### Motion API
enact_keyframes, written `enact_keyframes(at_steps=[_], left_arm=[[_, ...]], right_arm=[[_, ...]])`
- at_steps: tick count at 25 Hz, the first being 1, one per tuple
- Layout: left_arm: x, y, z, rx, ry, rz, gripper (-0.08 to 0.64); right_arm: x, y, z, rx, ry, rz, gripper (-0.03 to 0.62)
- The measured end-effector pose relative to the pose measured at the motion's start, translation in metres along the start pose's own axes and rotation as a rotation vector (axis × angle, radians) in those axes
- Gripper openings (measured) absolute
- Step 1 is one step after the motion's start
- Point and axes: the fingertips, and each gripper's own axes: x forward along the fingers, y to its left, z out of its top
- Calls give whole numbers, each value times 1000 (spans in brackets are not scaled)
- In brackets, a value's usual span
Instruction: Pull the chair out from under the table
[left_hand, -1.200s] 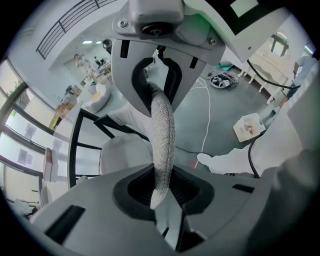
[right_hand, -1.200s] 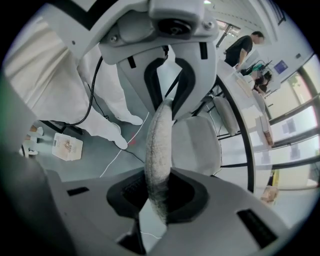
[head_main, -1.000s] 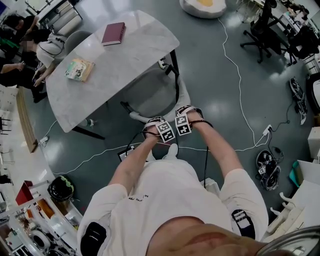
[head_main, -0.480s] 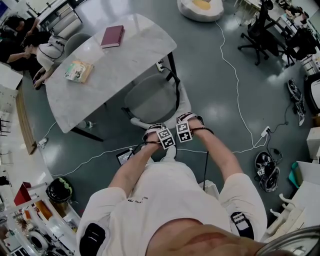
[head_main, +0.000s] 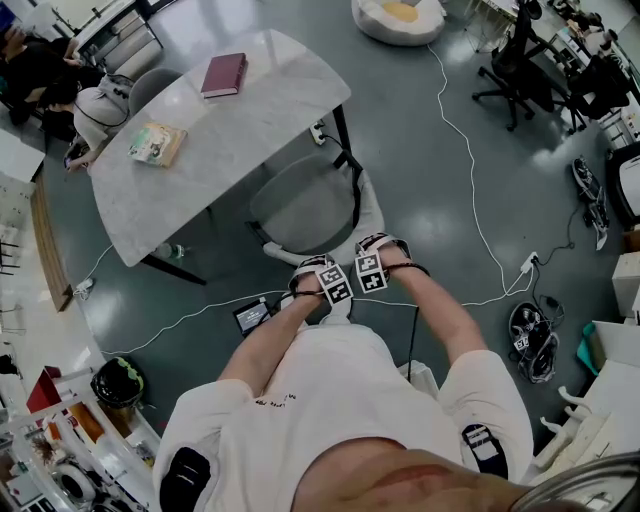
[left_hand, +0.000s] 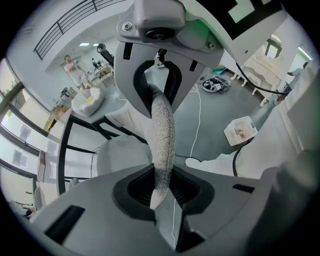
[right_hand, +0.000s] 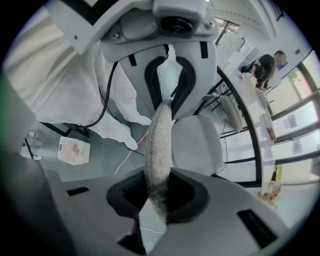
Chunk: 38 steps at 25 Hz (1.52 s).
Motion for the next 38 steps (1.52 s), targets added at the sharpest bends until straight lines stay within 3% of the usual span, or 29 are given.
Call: enact_keyframes(at_steps=[16,24,38], left_arm=[[-5,-29,7,22,-8,-22,72],[-5,-51,20,46,-19,-70,72],[-7,-62,22,10,-32,-103,83]], right_arm=[[-7,30,2,17,-3,14,84],[-11,53,-6,2,-7,32,84],[-11,63,-7,-30,11,36,90]])
